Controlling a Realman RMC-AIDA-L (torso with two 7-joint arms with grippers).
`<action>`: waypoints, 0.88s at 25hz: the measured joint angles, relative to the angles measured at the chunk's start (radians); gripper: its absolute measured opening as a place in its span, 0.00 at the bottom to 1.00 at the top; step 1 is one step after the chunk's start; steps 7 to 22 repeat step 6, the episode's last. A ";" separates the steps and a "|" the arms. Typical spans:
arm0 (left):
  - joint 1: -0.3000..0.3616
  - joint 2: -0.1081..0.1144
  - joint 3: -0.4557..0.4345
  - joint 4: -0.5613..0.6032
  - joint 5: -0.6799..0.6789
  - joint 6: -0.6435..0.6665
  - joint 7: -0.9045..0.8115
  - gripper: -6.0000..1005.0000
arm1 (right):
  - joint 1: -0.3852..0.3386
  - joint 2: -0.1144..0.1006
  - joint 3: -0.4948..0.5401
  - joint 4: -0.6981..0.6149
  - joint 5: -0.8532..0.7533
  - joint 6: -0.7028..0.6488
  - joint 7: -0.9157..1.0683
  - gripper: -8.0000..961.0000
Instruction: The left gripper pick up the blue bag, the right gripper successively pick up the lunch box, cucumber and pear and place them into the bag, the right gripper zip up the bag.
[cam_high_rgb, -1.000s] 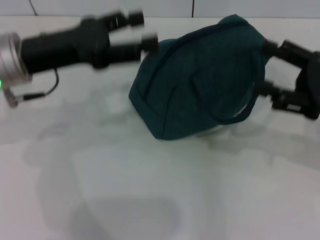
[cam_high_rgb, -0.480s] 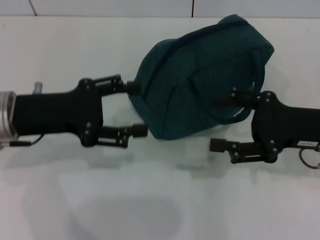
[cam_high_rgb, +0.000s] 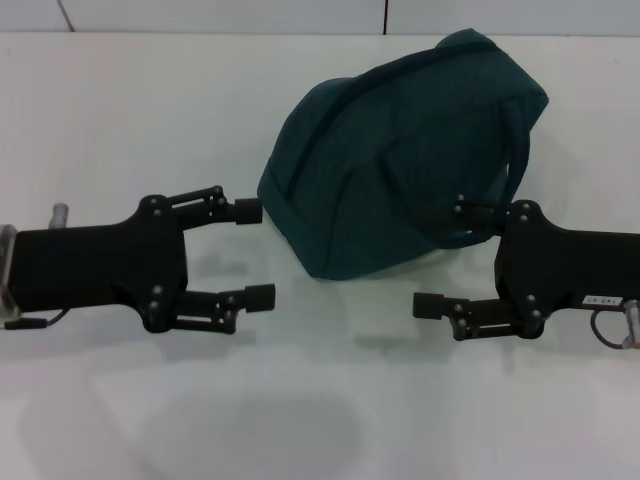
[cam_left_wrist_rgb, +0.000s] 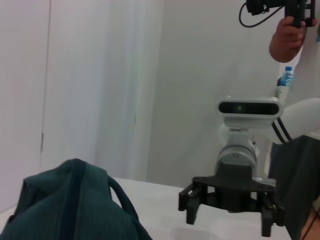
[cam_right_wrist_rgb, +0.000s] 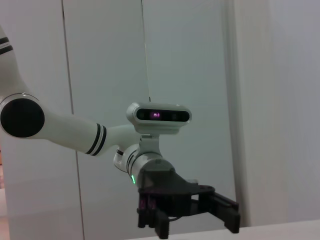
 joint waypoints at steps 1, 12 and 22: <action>0.001 0.000 0.000 0.000 0.005 0.004 0.000 0.89 | 0.000 0.000 0.000 0.000 0.000 0.001 0.000 0.87; 0.008 0.001 -0.001 -0.001 0.022 0.017 0.001 0.89 | 0.000 0.005 0.000 0.000 -0.001 0.007 -0.001 0.87; 0.008 0.001 -0.001 -0.001 0.022 0.017 0.001 0.89 | 0.000 0.005 0.000 0.000 -0.001 0.007 -0.001 0.87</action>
